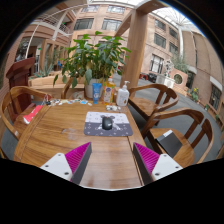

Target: Arrange mouse

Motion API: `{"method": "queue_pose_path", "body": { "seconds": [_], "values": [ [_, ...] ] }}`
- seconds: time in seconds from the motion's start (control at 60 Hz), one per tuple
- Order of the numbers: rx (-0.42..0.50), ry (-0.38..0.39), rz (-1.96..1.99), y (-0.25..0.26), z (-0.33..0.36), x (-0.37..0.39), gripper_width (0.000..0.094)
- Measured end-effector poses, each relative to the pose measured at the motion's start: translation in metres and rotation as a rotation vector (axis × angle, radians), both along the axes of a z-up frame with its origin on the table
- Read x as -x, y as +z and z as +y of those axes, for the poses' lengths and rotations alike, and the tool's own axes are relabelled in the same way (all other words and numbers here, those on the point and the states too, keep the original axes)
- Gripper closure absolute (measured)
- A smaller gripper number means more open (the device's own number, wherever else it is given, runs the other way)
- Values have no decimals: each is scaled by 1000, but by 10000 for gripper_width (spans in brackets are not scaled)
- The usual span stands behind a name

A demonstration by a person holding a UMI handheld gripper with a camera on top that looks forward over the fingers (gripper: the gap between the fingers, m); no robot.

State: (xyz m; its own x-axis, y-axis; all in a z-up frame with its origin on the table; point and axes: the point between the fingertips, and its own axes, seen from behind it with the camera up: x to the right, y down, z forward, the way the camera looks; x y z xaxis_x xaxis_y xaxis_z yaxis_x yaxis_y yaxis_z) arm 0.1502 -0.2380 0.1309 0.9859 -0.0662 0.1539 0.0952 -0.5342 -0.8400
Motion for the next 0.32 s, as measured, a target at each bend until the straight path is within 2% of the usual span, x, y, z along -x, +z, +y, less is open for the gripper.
{"method": "queue_pose_path", "body": {
  "seconds": [0.317],
  "values": [
    [6,34,41,0,-53,22,83]
  ]
}}
